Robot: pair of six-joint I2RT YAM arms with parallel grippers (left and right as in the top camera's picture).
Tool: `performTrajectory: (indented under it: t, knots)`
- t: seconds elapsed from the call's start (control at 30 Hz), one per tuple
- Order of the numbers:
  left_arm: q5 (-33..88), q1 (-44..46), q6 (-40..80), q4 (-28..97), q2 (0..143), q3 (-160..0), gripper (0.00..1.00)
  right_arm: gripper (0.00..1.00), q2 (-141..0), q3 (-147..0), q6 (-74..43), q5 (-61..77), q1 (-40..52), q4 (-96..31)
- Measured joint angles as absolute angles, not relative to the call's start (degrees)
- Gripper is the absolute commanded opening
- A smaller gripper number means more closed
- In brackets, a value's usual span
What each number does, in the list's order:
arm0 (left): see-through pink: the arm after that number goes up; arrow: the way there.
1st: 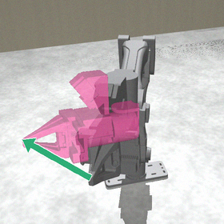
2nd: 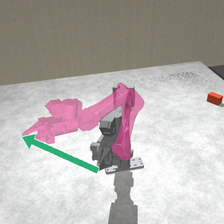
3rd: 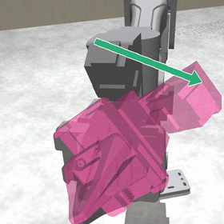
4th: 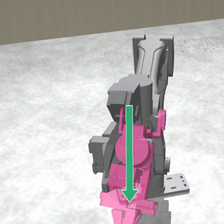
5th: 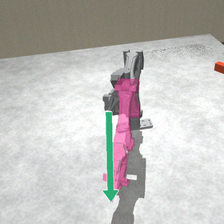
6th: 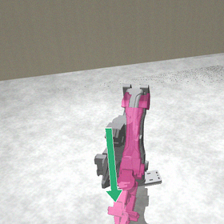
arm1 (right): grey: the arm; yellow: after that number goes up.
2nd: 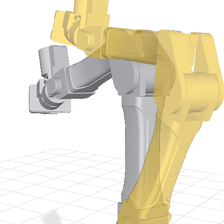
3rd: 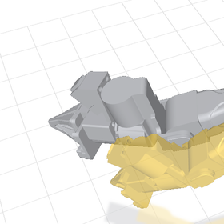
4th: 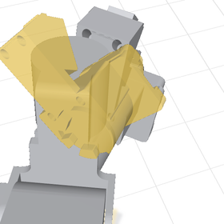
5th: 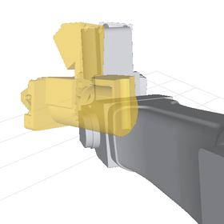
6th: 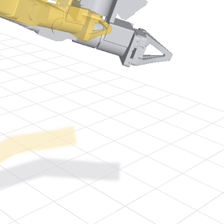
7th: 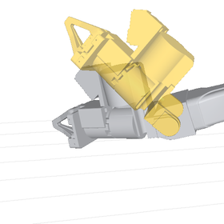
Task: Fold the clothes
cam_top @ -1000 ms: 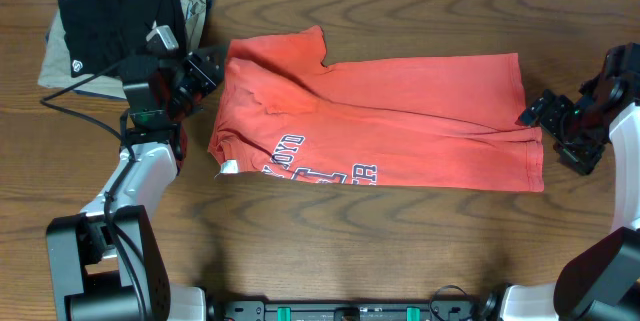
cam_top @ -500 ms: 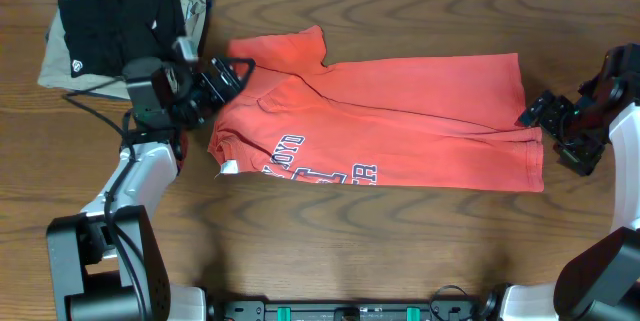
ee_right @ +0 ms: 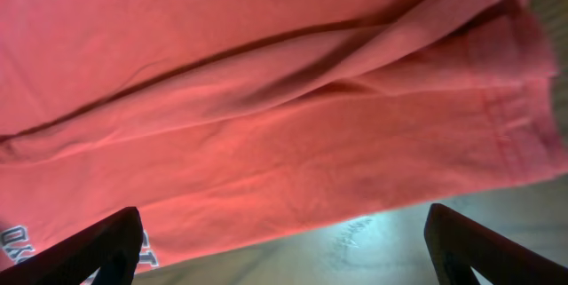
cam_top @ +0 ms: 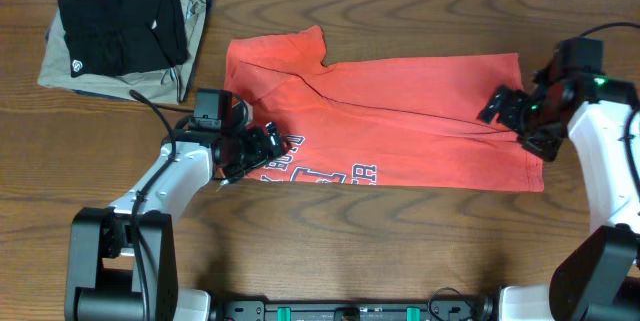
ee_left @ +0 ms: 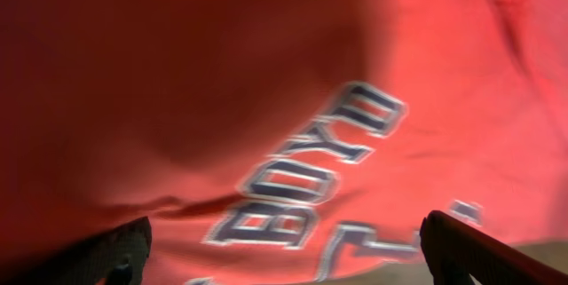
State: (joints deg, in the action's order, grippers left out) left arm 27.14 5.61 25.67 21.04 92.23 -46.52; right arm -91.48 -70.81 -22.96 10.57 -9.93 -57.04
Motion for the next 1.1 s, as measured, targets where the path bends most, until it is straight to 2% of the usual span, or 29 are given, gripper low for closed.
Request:
performTrajectory:
  t: [0.43, 0.53, 0.67, 0.83, 1.1]
  knots:
    - [15.7, -1.3, 28.7, 28.3, 91.9, -47.1, 0.98, 0.98, -95.5, -66.9, -23.9, 8.4, -9.4, -45.7]
    - [14.8, -1.5, 28.9, 28.8, 91.9, -47.1, 0.98, 0.88, -98.1, -66.9, -22.7, 12.0, -9.4, -45.9]
    - [14.4, -1.5, 29.2, 28.8, 91.9, -47.1, 0.98, 0.89, -100.2, -66.9, -16.8, 19.8, -8.2, -46.9]
    - [14.4, -3.4, 29.8, 29.0, 91.9, -47.1, 0.98, 0.94, -100.5, -66.8, -9.3, 20.8, -2.1, -48.3]
    - [14.2, -8.6, 29.8, 30.5, 91.8, -47.2, 0.98, 0.93, -100.5, -66.8, -5.7, 9.6, 10.3, -51.0]
